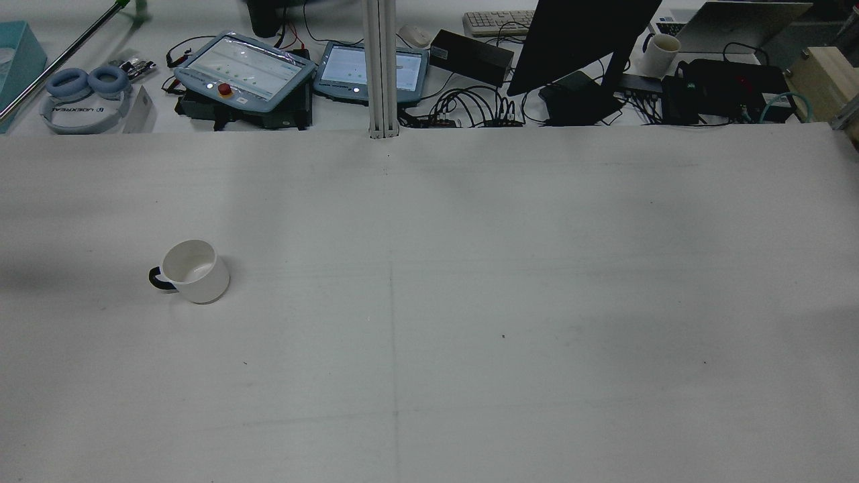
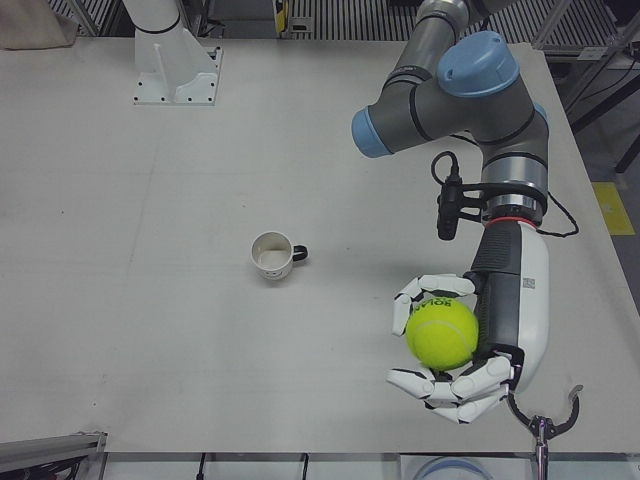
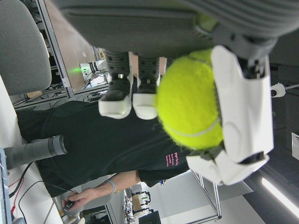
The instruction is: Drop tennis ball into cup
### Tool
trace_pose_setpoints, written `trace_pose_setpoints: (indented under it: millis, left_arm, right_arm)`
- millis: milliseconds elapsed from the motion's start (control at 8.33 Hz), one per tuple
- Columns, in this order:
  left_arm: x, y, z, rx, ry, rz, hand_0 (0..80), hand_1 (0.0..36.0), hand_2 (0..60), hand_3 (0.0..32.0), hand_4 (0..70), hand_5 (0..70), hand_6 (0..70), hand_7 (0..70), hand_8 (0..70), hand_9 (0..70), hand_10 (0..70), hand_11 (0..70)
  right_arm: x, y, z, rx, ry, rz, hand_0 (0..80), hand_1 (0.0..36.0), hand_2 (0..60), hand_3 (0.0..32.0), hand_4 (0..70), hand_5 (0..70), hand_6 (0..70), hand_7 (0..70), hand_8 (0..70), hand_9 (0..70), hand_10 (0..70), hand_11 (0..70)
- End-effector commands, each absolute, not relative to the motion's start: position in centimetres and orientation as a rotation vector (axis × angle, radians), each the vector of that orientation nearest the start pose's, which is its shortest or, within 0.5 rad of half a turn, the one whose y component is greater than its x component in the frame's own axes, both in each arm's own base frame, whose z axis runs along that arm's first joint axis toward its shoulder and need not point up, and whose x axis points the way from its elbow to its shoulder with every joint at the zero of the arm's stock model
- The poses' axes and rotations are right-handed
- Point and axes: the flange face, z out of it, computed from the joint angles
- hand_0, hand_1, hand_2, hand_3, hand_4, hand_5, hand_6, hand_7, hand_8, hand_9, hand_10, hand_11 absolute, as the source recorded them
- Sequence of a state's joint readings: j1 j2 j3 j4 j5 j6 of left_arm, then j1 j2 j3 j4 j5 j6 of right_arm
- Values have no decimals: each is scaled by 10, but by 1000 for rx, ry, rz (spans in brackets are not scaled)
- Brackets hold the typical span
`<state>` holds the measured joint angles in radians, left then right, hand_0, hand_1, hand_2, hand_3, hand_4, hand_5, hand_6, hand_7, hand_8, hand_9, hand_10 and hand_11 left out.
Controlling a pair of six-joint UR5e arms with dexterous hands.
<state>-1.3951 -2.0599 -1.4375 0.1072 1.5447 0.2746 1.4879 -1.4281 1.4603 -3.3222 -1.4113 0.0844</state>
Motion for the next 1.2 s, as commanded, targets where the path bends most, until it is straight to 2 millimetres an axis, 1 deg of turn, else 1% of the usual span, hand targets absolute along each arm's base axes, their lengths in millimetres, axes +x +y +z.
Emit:
trace_pose_setpoints:
  millis: [0, 120, 240, 360, 480, 600, 720, 840, 960, 1080]
  left_arm:
    - [-5, -658, 482, 82, 2296, -1701, 532, 253, 600, 0, 547, 238, 700, 700, 609, 700, 485, 691]
    - [7, -635, 483, 34, 2289, -1658, 522, 239, 600, 0, 541, 257, 700, 700, 612, 700, 477, 678]
    - [31, -616, 477, -23, 2288, -1606, 524, 230, 600, 0, 534, 239, 700, 700, 609, 700, 471, 669]
    - [73, -593, 473, -115, 2260, -1555, 509, 220, 600, 0, 528, 227, 700, 700, 593, 700, 465, 660]
    - [103, -581, 471, -181, 2232, -1516, 494, 208, 600, 0, 510, 223, 700, 700, 603, 700, 461, 653]
    - [115, -578, 472, -201, 2220, -1506, 485, 203, 600, 0, 493, 220, 700, 700, 597, 700, 455, 644]
    - [132, -571, 469, -233, 2213, -1480, 483, 197, 600, 0, 475, 226, 700, 700, 593, 700, 453, 641]
    - [155, -563, 462, -274, 2200, -1451, 477, 186, 600, 0, 467, 247, 700, 700, 595, 700, 452, 640]
    - [166, -560, 461, -289, 2192, -1440, 474, 188, 600, 0, 455, 216, 700, 700, 591, 700, 453, 640]
    - [171, -558, 461, -298, 2189, -1432, 471, 191, 600, 0, 453, 185, 684, 700, 577, 700, 456, 645]
  right_arm:
    - [104, -546, 683, -17, 1990, -2293, 0, 0, 0, 0, 0, 0, 0, 0, 0, 0, 0, 0]
    - [104, -546, 683, -17, 1990, -2293, 0, 0, 0, 0, 0, 0, 0, 0, 0, 0, 0, 0]
    - [104, -546, 684, -17, 1988, -2295, 0, 0, 0, 0, 0, 0, 0, 0, 0, 0, 0, 0]
    - [104, -545, 684, -18, 1986, -2296, 0, 0, 0, 0, 0, 0, 0, 0, 0, 0, 0, 0]
    - [104, -546, 684, -18, 1988, -2295, 0, 0, 0, 0, 0, 0, 0, 0, 0, 0, 0, 0]
    - [104, -545, 684, -18, 1986, -2296, 0, 0, 0, 0, 0, 0, 0, 0, 0, 0, 0, 0]
    - [104, -545, 684, -18, 1986, -2296, 0, 0, 0, 0, 0, 0, 0, 0, 0, 0, 0, 0]
    - [104, -545, 684, -18, 1985, -2298, 0, 0, 0, 0, 0, 0, 0, 0, 0, 0, 0, 0]
    - [104, -545, 684, -18, 1986, -2296, 0, 0, 0, 0, 0, 0, 0, 0, 0, 0, 0, 0]
    - [104, -545, 684, -18, 1985, -2298, 0, 0, 0, 0, 0, 0, 0, 0, 0, 0, 0, 0]
